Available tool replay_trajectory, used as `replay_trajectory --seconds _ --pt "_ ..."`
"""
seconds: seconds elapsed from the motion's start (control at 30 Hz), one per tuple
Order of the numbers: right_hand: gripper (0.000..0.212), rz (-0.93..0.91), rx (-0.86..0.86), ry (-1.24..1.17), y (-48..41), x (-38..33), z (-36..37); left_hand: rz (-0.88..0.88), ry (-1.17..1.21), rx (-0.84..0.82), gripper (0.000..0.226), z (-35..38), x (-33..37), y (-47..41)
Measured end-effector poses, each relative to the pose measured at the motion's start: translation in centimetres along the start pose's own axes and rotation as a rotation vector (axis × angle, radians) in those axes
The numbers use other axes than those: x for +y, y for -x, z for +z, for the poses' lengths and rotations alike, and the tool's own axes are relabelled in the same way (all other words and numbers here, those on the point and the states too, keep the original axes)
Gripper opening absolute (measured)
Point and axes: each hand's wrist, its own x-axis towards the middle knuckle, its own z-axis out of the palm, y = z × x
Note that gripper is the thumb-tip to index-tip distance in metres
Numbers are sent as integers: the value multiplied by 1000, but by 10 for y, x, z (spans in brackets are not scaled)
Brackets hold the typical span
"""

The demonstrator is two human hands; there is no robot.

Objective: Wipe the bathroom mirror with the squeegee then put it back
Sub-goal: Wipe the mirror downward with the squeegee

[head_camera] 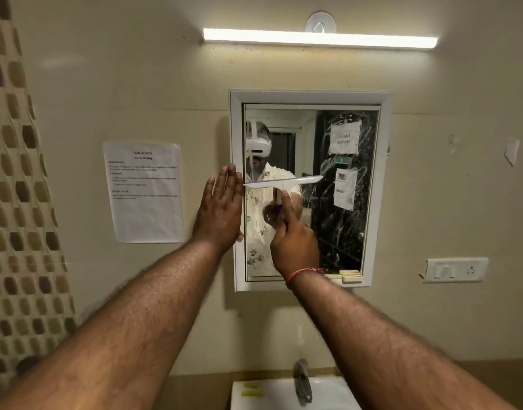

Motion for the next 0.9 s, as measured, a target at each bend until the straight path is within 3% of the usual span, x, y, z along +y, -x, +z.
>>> replay_trajectory --seconds 0.7,0.9 --pt "75 154 -119 -30 108 53 37 90 68 -47 163 83 17 80" --pt "80 227 -168 -22 142 66 46 128 53 -50 139 106 25 108"
